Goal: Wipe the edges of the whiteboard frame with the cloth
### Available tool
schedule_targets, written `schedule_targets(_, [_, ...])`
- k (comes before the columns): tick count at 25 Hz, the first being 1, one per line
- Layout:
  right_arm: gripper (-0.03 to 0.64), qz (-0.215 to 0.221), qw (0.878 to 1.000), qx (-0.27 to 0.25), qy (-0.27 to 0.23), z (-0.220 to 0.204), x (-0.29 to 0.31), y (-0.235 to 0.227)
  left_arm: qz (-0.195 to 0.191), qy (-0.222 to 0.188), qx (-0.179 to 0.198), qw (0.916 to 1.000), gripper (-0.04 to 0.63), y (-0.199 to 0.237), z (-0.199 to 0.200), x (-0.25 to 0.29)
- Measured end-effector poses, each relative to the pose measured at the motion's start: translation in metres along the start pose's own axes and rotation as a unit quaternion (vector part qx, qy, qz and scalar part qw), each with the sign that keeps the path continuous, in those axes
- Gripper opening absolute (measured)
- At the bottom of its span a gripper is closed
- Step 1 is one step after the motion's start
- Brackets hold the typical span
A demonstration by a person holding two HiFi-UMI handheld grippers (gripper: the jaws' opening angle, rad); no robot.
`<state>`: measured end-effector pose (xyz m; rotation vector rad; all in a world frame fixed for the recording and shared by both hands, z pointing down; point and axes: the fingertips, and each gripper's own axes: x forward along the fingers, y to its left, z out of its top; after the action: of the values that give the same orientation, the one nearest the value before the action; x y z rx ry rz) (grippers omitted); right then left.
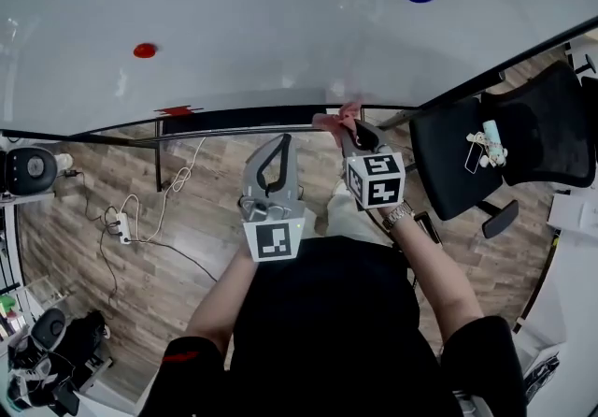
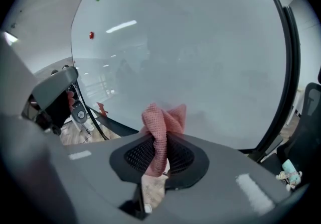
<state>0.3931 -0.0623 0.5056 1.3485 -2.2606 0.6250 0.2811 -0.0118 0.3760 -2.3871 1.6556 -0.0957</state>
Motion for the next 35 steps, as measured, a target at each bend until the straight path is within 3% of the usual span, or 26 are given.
schedule_targets(7, [0.054, 0.015, 0.996, -0.052, -0.075, 0.031, -0.022, 0.075, 0.021, -0.016, 0.007, 0.9996, -0.003, 0.037, 0.014, -0.037])
schedule_targets(14, [0.054, 0.010, 0.984, -0.077, -0.162, 0.071, -0.060, 0.125, 0.054, -0.041, 0.001, 0.9977, -0.003, 0.072, 0.041, -0.064])
schedule_targets(19, [0.054, 0.004, 0.970, -0.105, -0.219, 0.101, -0.091, 0.144, 0.066, -0.074, -0.005, 0.9951, -0.003, 0.081, 0.067, -0.071])
schedule_targets(25, [0.054, -0.001, 0.948, -0.145, -0.283, 0.134, -0.127, 0.162, 0.047, -0.100, -0.001, 0.9939, -0.003, 0.077, 0.098, -0.064])
schedule_targets(28, [0.054, -0.008, 0.938, -0.145, -0.313, 0.150, -0.141, 0.164, 0.029, -0.094, -0.008, 0.9951, -0.003, 0.074, 0.105, -0.059])
schedule_targets(35, [0.054, -0.026, 0.915, -0.148, -0.374, 0.178, -0.175, 0.161, 0.034, -0.120, -0.001, 0.9922, -0.003, 0.077, 0.136, -0.055])
